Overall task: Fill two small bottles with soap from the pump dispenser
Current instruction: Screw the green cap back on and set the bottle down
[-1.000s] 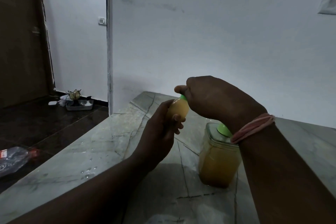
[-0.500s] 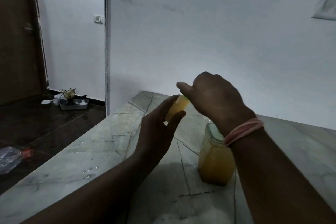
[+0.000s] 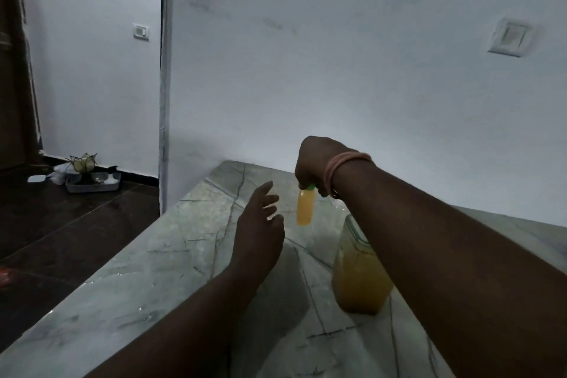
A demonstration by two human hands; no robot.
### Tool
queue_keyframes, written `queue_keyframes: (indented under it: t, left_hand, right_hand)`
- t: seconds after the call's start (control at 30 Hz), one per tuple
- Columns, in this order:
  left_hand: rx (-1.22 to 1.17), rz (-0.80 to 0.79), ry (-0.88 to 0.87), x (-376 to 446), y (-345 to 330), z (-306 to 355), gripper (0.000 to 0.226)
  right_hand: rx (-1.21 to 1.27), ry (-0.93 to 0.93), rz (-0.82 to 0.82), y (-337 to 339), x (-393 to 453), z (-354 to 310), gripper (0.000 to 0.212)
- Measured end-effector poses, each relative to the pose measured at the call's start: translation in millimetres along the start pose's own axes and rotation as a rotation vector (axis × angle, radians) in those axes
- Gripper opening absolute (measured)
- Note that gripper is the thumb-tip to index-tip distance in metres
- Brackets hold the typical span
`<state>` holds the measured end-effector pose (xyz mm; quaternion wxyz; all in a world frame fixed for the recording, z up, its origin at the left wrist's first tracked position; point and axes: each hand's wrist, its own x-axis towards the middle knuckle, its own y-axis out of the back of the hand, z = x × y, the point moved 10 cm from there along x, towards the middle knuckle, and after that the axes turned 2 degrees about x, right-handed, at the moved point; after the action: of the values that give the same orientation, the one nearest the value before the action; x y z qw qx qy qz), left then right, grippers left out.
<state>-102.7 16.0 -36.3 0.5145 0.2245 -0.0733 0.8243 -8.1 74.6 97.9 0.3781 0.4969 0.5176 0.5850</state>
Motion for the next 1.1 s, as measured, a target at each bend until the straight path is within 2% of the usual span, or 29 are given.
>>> queue_keyframes:
  t: [0.3,0.37,0.43,0.5,0.53,0.6,0.67,0.77,0.9,1.0,1.1]
  left_hand:
    - [0.001,0.037,0.049,2.9,5.6,-7.2,0.056]
    - [0.000,0.038,0.060,3.8,4.6,-8.9,0.054]
    - [-0.012,0.037,0.071,4.0,4.9,-10.0,0.054]
    - [-0.012,0.032,0.068,4.1,5.6,-10.7,0.054]
    - [-0.009,0.029,0.064,4.3,6.5,-10.9,0.054]
    - [-0.013,0.022,0.066,5.5,6.5,-13.3,0.054]
    - [-0.018,0.007,0.073,6.2,4.5,-15.5,0.054]
    - [-0.024,-0.018,0.062,4.9,-0.5,-15.1,0.052]
    - [-0.046,-0.030,0.044,6.7,-5.8,-17.2,0.050]
    - [-0.058,-0.052,0.027,8.4,-10.7,-18.1,0.052]
    - [-0.022,-0.092,0.009,6.1,-18.3,-14.4,0.054]
  right_hand:
    - [0.001,-0.195,-0.020,-46.2,33.0,7.7,0.024]
    - [-0.061,-0.171,-0.065,-49.0,34.2,2.3,0.024]
    - [-0.185,-0.110,-0.198,-49.9,31.6,-7.9,0.021]
    - [-0.163,-0.091,-0.256,-36.4,27.0,-10.5,0.047]
    - [-0.120,-0.081,-0.212,-20.4,26.0,-11.3,0.053]
    - [-0.057,-0.035,-0.164,5.8,32.3,-10.0,0.047]
    - [0.083,-0.072,-0.233,12.1,37.8,3.4,0.042]
    - [0.132,-0.171,-0.327,11.6,39.8,30.8,0.047]
    - [0.252,-0.057,-0.253,20.8,48.9,56.2,0.037]
    - [0.100,-0.050,-0.418,-12.9,42.6,81.6,0.048]
    - [0.101,-0.015,-0.515,-44.5,40.8,95.2,0.054]
